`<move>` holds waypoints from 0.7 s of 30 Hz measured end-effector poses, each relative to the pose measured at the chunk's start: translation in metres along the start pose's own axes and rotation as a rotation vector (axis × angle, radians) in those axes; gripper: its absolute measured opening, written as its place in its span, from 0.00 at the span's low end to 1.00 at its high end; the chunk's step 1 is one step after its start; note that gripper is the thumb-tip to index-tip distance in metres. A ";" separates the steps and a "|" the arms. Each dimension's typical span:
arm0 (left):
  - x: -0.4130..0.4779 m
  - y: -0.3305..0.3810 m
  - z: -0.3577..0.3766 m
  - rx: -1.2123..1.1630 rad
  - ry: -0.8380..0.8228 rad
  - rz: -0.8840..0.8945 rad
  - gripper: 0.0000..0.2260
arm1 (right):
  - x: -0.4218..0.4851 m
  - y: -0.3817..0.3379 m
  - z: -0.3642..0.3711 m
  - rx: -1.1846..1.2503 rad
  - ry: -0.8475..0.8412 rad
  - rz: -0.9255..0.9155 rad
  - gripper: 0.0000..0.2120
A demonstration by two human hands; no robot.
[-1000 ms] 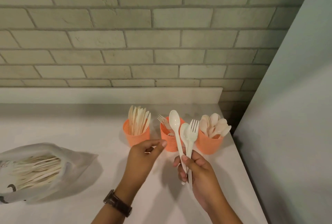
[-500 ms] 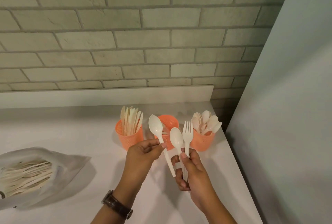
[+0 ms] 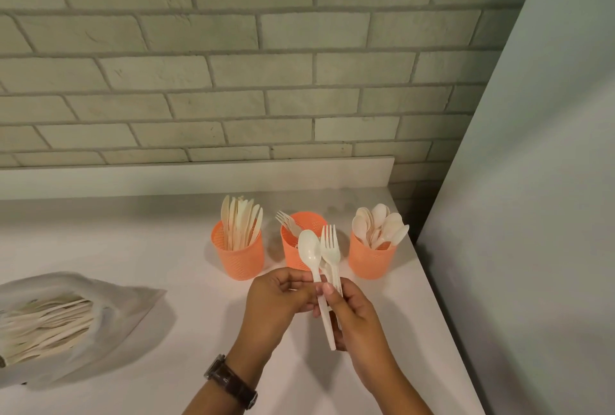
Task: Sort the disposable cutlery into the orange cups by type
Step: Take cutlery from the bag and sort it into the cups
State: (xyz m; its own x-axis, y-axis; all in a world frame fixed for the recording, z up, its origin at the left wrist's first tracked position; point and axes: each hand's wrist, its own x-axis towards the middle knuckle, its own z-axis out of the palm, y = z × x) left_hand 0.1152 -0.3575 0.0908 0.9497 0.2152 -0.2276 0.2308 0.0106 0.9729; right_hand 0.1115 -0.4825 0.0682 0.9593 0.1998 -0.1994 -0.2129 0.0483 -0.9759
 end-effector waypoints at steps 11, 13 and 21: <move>0.000 -0.004 0.015 0.048 -0.022 0.060 0.04 | 0.011 0.010 -0.004 -0.090 0.066 -0.012 0.12; -0.002 -0.004 0.017 0.042 -0.012 0.046 0.05 | 0.012 0.013 -0.005 -0.160 0.086 -0.070 0.10; 0.010 -0.007 0.017 -0.049 0.036 -0.022 0.06 | 0.006 0.021 0.003 -0.461 0.157 -0.241 0.14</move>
State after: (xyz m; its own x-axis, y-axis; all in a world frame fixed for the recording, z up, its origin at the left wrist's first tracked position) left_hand 0.1264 -0.3722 0.0811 0.9360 0.2495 -0.2483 0.2401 0.0633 0.9687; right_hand 0.1123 -0.4777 0.0468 0.9946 0.0857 0.0586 0.0862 -0.3666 -0.9264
